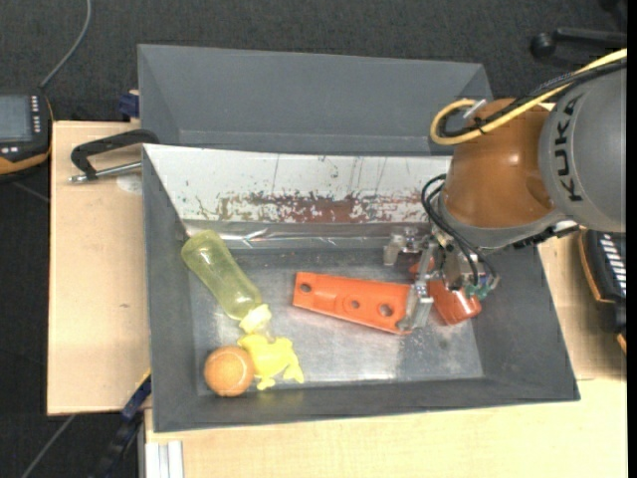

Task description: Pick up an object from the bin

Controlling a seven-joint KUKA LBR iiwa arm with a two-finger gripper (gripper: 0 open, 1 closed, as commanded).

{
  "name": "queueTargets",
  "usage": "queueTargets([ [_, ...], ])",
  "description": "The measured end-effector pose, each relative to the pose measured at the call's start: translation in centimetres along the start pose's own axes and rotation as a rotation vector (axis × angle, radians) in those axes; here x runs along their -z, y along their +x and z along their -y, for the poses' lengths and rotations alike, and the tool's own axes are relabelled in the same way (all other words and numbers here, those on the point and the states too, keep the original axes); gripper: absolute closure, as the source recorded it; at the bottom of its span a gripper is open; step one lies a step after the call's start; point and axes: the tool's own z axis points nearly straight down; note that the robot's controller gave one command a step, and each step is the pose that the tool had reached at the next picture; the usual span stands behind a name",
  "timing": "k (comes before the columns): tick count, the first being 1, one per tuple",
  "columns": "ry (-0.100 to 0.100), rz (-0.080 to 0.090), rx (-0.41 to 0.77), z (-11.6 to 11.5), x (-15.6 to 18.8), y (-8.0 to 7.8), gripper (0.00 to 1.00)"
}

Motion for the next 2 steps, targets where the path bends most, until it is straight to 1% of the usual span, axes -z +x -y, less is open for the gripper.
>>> queueTargets([
  [1,0.0,0.008,0.001,0.0,0.5,-0.2,0.0],
  [2,-0.002,0.004,-0.096,-4.3,-5.6,-1.8,0.0],
])
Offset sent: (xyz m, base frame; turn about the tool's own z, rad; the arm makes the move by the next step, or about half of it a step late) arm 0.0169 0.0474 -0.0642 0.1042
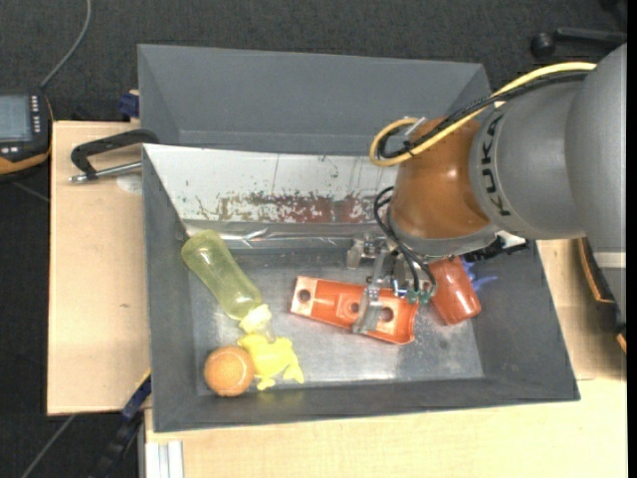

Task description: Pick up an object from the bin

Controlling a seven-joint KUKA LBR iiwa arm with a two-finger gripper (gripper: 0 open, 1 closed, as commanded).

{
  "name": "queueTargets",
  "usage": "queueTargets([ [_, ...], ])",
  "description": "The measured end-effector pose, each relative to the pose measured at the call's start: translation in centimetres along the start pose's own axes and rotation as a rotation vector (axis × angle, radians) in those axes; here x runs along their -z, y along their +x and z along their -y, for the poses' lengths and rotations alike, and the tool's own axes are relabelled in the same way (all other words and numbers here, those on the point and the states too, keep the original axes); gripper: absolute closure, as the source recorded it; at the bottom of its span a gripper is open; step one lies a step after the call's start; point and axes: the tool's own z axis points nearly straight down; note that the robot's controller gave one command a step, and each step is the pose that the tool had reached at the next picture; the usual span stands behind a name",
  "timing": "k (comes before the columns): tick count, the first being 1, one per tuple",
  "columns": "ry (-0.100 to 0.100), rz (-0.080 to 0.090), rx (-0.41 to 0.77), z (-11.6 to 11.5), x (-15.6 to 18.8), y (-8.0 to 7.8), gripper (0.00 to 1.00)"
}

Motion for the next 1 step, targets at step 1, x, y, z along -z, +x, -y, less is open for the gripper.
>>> queueTargets([
  [1,0.0,0.004,-0.069,-0.2,3.0,0.28,0.0],
])
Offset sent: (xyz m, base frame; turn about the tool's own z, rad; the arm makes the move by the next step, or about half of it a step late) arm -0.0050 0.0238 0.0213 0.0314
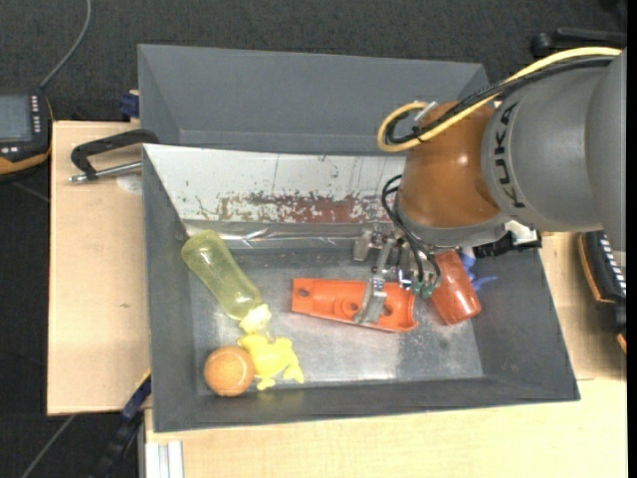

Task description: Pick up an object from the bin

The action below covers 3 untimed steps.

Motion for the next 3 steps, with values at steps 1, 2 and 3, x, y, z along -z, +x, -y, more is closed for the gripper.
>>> queueTargets([
  [1,-0.001,0.003,0.013,-1.2,1.0,0.1,0.0],
  [2,-0.002,0.0,-0.168,-0.9,-2.4,0.3,0.0],
  [3,-0.003,0.004,-0.118,-0.4,-3.8,0.2,1.0],
])
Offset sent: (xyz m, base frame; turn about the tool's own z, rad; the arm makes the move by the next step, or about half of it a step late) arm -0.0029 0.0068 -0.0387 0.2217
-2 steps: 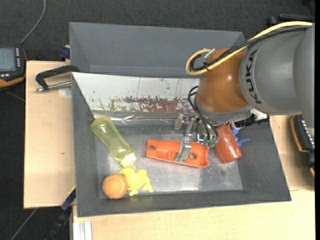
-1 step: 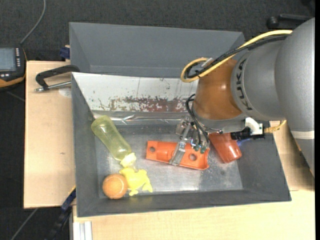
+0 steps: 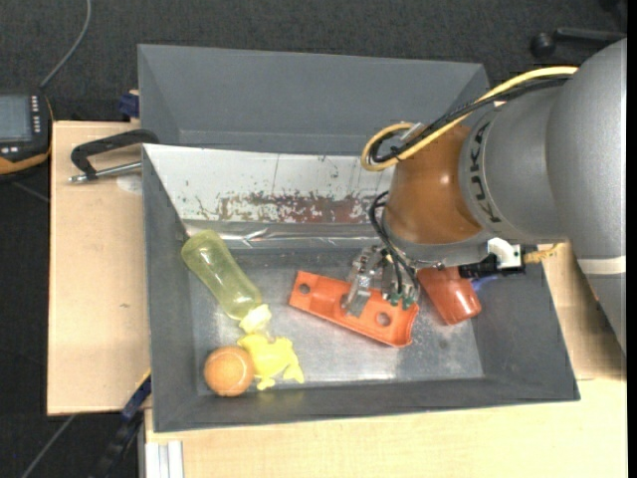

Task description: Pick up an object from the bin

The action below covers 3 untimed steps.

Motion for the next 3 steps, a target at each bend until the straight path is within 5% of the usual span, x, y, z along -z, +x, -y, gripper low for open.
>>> queueTargets([
  [3,0.002,-0.007,0.0,0.1,2.9,0.3,1.0],
])
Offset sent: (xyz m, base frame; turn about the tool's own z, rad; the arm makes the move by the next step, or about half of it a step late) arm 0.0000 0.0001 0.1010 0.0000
